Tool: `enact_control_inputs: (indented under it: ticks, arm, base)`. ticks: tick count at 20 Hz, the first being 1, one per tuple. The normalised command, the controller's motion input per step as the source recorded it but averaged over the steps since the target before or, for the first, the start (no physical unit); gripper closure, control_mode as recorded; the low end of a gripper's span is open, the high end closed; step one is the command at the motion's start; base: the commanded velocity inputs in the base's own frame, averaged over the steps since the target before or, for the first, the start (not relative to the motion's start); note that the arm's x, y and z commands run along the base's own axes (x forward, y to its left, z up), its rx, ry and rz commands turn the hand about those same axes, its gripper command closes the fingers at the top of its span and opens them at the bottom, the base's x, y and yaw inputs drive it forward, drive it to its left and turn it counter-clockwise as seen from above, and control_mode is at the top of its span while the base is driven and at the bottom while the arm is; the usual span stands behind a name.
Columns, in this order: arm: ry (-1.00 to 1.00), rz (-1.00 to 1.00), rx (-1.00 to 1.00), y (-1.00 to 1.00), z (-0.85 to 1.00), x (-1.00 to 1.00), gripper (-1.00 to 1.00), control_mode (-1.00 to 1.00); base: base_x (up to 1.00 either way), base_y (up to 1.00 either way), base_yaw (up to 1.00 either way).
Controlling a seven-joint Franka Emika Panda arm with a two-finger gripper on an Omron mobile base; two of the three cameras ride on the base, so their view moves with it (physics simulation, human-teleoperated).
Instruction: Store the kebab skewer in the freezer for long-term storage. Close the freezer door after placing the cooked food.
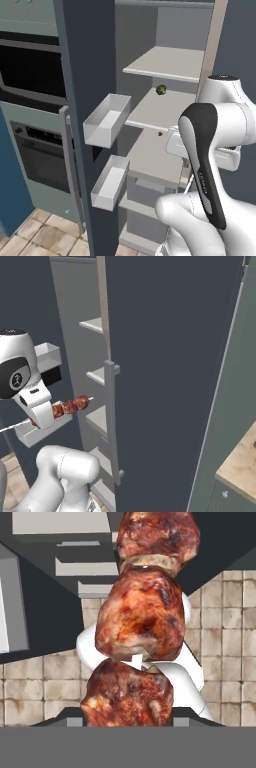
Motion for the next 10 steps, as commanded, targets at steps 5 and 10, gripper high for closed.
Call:
enact_control_inputs:
  ticks: [5, 10]
  arm:
    - [0.0, 0.0, 0.0, 0.0, 0.0, 0.0, 1.0, 1.0]
    - [0.0, 0.0, 0.0, 0.0, 0.0, 0.0, 1.0, 1.0]
  base:
    - [0.34, 0.09, -0.1]
    - [0.28, 0.16, -0.08]
